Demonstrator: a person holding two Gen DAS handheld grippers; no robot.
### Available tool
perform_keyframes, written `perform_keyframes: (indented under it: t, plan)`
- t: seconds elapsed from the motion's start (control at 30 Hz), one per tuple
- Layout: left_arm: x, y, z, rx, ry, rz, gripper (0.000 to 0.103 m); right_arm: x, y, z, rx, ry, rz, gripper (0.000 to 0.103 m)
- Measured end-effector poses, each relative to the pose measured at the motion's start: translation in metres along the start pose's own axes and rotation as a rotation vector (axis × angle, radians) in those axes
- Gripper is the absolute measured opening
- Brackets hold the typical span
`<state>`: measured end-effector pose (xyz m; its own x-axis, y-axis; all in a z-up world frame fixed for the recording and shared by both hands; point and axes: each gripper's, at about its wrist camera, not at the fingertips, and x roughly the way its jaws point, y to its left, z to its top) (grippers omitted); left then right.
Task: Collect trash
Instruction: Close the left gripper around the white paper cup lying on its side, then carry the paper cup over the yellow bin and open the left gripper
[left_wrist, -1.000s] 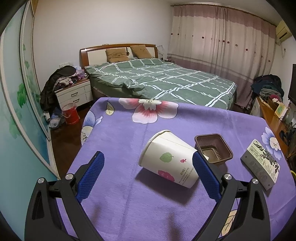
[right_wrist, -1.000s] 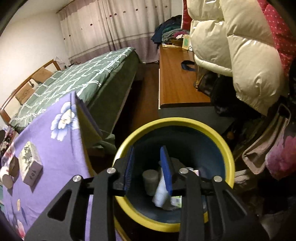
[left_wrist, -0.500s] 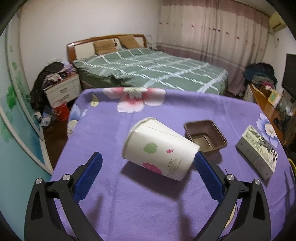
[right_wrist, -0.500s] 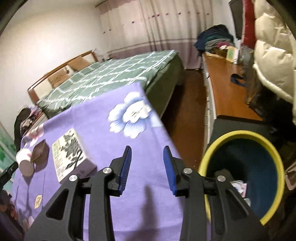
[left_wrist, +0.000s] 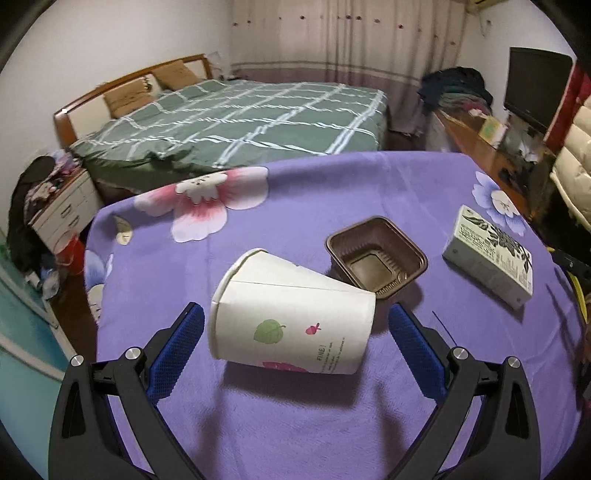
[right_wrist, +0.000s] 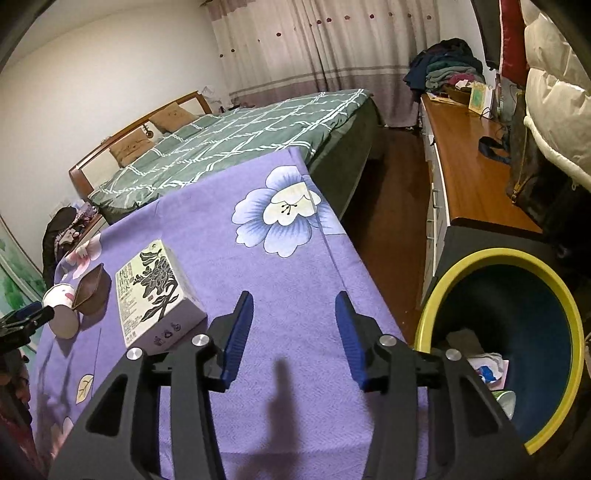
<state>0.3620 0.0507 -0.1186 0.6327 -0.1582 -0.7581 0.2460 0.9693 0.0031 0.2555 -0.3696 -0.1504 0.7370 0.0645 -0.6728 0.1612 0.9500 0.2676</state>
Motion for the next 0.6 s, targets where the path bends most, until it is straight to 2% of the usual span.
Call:
perform_keyframes:
  t: [0.1,0.47,0.53,0.6]
  plan:
    - [0.007,0.003,0.001,-0.003,0.011,-0.029,0.098,0.002,0.0,0.0,0.002,0.008,0.0,0.045]
    - [0.032,0.001,-0.003,0.021,0.052,-0.035,0.098,0.004,0.0,-0.001,0.001,0.021,0.013,0.045]
    - [0.035,0.0,-0.003,0.024,0.054,-0.036,0.089,0.004,0.0,-0.002,0.001,0.02,0.014,0.045]
    - [0.035,-0.001,-0.004,0.025,0.051,-0.032,0.088,0.004,-0.001,-0.002,0.001,0.019,0.015,0.045]
